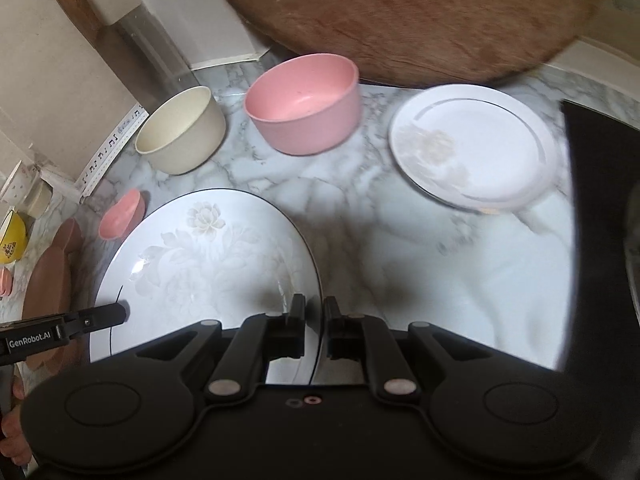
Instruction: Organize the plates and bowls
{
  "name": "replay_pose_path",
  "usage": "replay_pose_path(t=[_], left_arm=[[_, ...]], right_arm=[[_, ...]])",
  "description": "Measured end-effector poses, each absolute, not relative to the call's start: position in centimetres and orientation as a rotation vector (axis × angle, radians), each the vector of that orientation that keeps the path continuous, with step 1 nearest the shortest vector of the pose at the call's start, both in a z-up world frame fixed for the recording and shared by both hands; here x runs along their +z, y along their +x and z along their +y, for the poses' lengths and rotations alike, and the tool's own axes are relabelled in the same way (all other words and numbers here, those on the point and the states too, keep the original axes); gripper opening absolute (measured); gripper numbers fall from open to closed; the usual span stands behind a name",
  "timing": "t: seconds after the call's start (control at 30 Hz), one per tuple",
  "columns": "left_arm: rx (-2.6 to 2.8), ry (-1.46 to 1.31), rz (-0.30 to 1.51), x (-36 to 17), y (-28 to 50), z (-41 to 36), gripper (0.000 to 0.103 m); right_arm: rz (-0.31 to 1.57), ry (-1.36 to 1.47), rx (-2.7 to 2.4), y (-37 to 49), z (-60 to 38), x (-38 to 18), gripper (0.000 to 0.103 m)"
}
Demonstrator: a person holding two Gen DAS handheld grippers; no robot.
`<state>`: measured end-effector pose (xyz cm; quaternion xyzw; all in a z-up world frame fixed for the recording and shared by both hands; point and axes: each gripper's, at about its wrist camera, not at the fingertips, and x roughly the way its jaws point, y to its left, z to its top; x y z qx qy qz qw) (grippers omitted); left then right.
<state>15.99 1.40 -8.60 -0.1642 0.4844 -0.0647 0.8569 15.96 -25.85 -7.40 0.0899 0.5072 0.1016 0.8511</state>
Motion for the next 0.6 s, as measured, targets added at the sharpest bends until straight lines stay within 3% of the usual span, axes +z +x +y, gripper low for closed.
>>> replay_pose_path(t=[0.6], left_arm=[[-0.263, -0.264, 1.049, -8.6, 11.8, -5.3, 0.012]], right_arm=[[1.086, 0.237, 0.094, 7.9, -31.8, -7.2, 0.010]])
